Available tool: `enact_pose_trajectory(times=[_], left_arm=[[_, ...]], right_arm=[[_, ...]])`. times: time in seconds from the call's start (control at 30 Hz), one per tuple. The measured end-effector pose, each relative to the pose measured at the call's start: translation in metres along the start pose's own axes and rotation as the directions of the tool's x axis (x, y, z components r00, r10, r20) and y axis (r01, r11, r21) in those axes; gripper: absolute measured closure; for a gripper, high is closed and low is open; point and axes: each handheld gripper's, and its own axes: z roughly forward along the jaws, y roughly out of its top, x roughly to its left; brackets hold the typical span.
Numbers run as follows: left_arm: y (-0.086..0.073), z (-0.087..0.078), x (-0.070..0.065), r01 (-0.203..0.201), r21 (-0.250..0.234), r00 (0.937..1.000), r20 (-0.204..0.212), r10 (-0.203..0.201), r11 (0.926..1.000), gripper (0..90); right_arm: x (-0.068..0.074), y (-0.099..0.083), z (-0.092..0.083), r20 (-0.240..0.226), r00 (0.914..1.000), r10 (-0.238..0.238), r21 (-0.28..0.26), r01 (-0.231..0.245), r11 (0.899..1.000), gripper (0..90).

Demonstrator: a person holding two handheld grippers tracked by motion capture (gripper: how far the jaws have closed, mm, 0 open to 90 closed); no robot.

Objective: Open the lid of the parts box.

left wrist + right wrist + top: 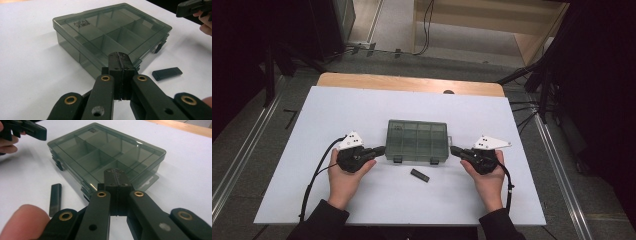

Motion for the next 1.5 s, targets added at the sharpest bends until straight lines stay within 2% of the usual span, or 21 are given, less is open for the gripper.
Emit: enact_pose_trajectory(times=[0.23,0.53,0.7,0.97,1.3,1.4,1.47,1.5], left_arm=[[-0.002,0.003,0.002,0.012,0.029,0.9999,0.004,-0.012,0.9995,89.0],[-0.002,0.003,0.005,0.023,0.04,0.9997,0.01,-0.024,0.9989,89.0],[-0.004,0.005,0.007,0.025,0.061,0.9996,0.011,-0.026,0.9978,89.0],[-0.005,0.006,0.009,0.031,0.079,0.9994,0.014,-0.032,0.9964,89.0],[-0.008,0.008,0.011,0.023,0.122,0.9995,0.02,-0.026,0.9922,89.0],[-0.009,0.009,0.012,0.012,0.144,0.9996,0.024,-0.016,0.9895,89.0],[-0.009,0.008,0.011,0.012,0.142,0.9996,0.025,-0.015,0.9899,89.0],[-0.007,0.007,0.009,-0.004,0.137,0.9998,0.019,0.002,0.9905,89.0]], right_arm=[[-0.004,-0.003,-0.001,0.006,1.0,0.002,0.034,-0.003,0.999,88.0],[-0.011,-0.009,0.0,0.009,0.9999,0.014,0.077,-0.015,0.997,88.1],[-0.01,-0.012,0.003,0.018,0.999,-0.042,0.124,0.039,0.992,88.1],[-0.005,-0.016,0.014,0.0,0.9968,-0.079,0.18,0.078,0.981,88.1],[-0.003,-0.018,0.02,-0.013,0.9961,-0.088,0.2,0.088,0.976,88.1],[-0.003,-0.018,0.02,-0.015,0.996,-0.088,0.2,0.089,0.976,88.1],[-0.003,-0.018,0.02,-0.015,0.9959,-0.089,0.2,0.09,0.976,88.1],[-0.003,-0.018,0.019,-0.015,0.9959,-0.09,0.2,0.091,0.976,88.1]])
